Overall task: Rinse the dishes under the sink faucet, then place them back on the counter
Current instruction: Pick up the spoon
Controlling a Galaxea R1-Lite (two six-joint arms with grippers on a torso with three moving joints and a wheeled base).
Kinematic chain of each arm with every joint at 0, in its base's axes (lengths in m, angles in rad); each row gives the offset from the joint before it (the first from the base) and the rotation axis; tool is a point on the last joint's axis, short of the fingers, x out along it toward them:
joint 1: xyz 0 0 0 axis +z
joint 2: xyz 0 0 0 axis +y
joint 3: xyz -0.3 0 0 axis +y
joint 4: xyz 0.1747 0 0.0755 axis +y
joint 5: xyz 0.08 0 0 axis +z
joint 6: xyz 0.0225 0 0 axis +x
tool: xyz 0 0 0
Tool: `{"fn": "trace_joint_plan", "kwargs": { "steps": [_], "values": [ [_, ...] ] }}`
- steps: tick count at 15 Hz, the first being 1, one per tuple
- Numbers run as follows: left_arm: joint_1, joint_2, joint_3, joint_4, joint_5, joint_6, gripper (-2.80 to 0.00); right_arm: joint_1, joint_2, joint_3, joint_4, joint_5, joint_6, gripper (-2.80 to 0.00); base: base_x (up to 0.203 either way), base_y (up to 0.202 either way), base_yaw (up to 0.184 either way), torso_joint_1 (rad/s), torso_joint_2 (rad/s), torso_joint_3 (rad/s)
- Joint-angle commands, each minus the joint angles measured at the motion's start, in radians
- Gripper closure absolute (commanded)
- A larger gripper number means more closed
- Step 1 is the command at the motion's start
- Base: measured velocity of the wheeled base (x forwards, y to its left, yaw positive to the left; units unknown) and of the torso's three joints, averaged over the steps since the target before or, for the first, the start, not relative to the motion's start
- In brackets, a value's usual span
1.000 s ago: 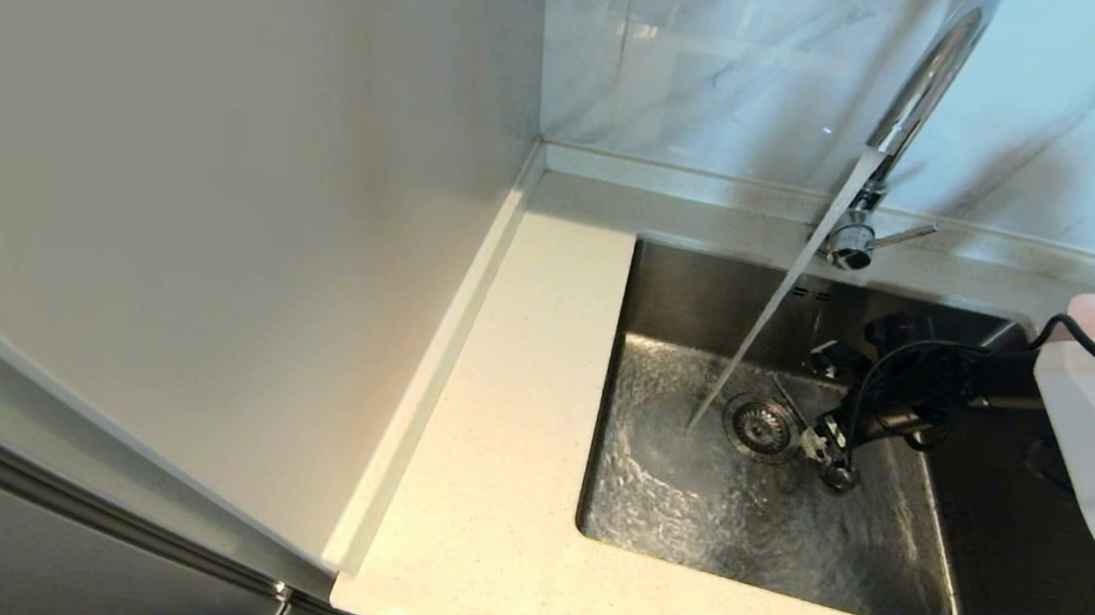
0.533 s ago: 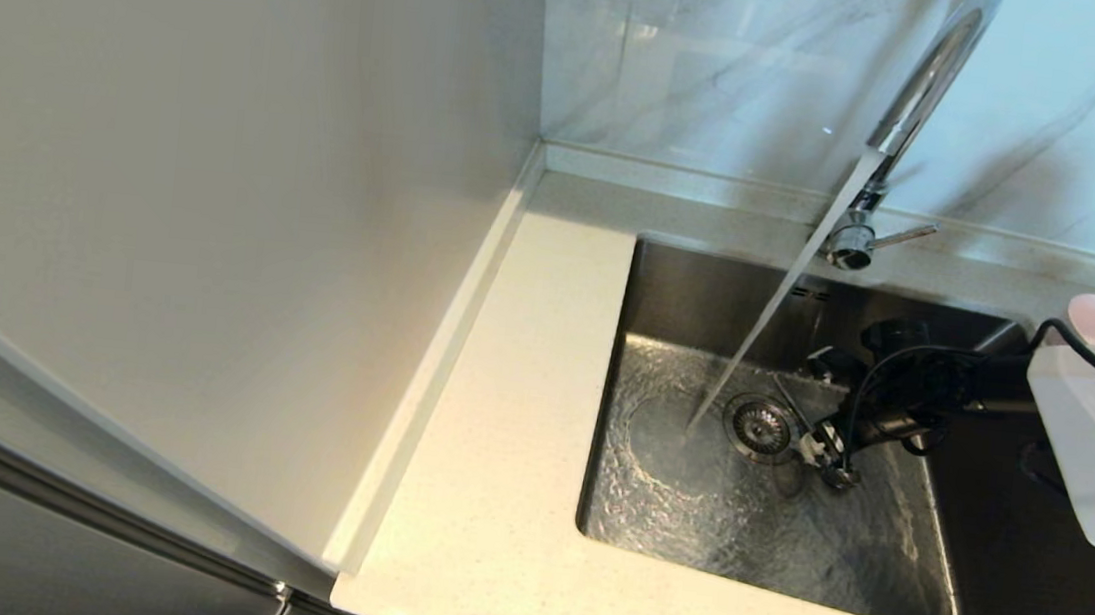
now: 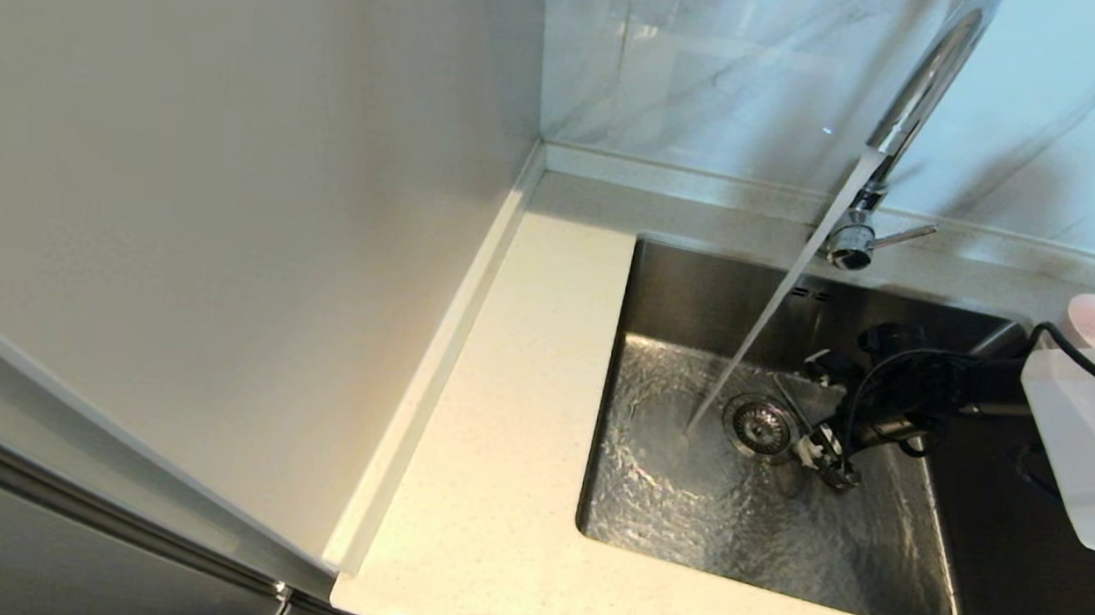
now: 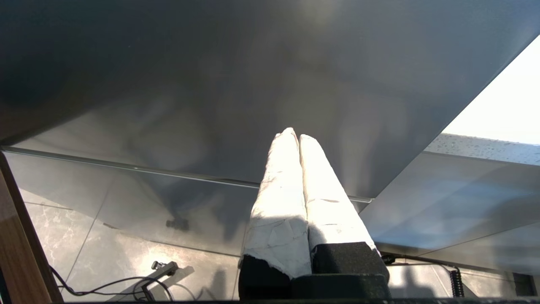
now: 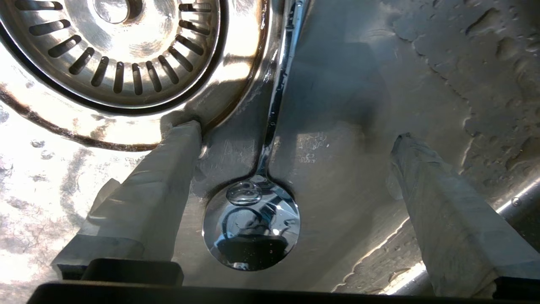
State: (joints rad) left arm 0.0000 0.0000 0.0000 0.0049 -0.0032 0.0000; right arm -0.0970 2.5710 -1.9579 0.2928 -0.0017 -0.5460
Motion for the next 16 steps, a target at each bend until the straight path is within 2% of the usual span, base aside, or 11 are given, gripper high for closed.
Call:
{"fn": "trace_joint_plan", "kwargs": {
  "steps": [1, 9, 11, 12, 16],
  "values": [
    [0.0, 0.0, 0.0, 0.0, 0.0, 0.0, 0.0, 0.0, 0.006, -0.004, 0.0, 0.0, -0.006, -2.8, 0.0, 0.0, 0.0, 0.0, 0.0, 0.0],
    [0.0, 0.0, 0.0, 0.0, 0.0, 0.0, 0.0, 0.0, 0.005, -0.007, 0.0, 0.008, -0.009, -2.8, 0.0, 0.0, 0.0, 0.0, 0.0, 0.0],
    [0.0, 0.0, 0.0, 0.0, 0.0, 0.0, 0.0, 0.0, 0.005, -0.006, 0.003, 0.009, -0.031, -2.8, 0.0, 0.0, 0.0, 0.0, 0.0, 0.0],
    [0.0, 0.0, 0.0, 0.0, -0.001, 0.0, 0.0, 0.0, 0.003, -0.006, 0.006, 0.009, -0.041, 0.0, 0.0, 0.0, 0.0, 0.0, 0.0, 0.0],
    [0.0, 0.0, 0.0, 0.0, 0.0, 0.0, 0.0, -0.001, 0.001, -0.004, 0.006, 0.011, -0.042, 0.0, 0.0, 0.0, 0.0, 0.0, 0.0, 0.0]
  ]
}}
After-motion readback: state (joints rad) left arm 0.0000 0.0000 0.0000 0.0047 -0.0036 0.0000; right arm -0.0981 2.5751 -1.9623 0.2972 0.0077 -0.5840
